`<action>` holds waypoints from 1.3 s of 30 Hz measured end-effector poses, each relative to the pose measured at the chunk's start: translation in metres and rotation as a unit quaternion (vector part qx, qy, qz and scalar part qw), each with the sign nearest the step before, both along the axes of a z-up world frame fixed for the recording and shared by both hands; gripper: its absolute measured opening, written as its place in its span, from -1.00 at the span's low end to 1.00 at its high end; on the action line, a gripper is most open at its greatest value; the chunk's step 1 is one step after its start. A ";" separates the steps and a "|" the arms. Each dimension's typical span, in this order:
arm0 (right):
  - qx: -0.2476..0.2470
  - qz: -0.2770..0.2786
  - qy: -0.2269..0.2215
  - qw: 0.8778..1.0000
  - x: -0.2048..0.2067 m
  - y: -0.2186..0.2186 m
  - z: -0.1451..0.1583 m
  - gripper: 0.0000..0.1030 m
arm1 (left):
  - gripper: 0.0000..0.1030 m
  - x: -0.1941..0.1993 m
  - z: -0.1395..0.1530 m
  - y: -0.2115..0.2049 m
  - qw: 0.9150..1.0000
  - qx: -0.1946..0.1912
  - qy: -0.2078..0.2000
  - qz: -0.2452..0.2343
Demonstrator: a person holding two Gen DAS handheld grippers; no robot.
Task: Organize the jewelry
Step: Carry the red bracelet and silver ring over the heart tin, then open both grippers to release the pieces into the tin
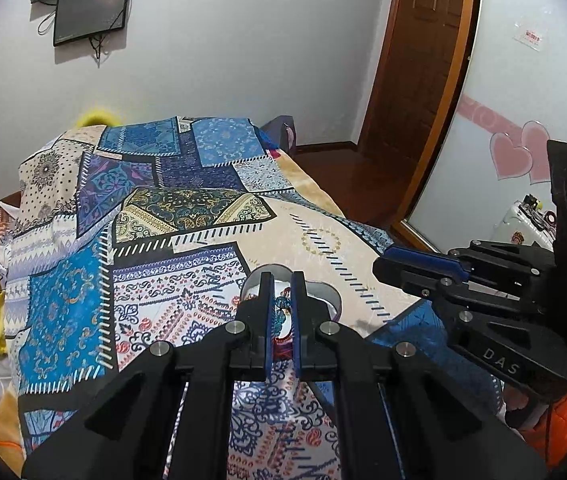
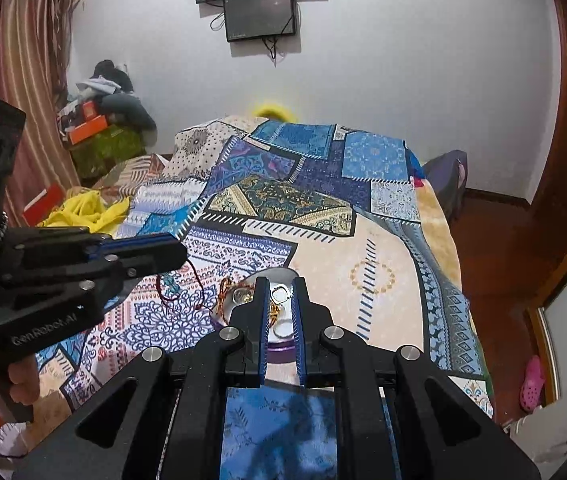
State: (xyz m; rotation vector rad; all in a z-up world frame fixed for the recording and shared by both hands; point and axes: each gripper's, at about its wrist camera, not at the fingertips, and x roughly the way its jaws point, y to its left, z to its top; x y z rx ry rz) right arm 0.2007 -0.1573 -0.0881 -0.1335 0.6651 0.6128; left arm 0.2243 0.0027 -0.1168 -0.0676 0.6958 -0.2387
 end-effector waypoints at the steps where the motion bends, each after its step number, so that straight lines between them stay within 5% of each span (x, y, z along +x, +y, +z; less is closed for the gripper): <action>1: 0.000 0.000 0.002 1.000 0.001 -0.001 -0.001 -0.82 | -0.89 0.002 -0.001 0.000 1.000 -0.001 0.000 -0.001; 24: -0.033 0.008 0.082 0.996 0.033 0.016 -0.053 -0.82 | -0.89 0.041 -0.053 -0.001 0.997 -0.026 0.066 -0.022; 33: -0.030 0.006 0.094 0.995 0.035 0.012 -0.048 -0.67 | -0.88 0.036 -0.041 -0.002 0.998 -0.016 0.057 -0.019; 39: -0.017 -0.011 0.058 0.998 0.022 0.001 -0.018 -0.66 | -0.81 0.023 -0.018 0.004 0.999 -0.019 0.039 -0.006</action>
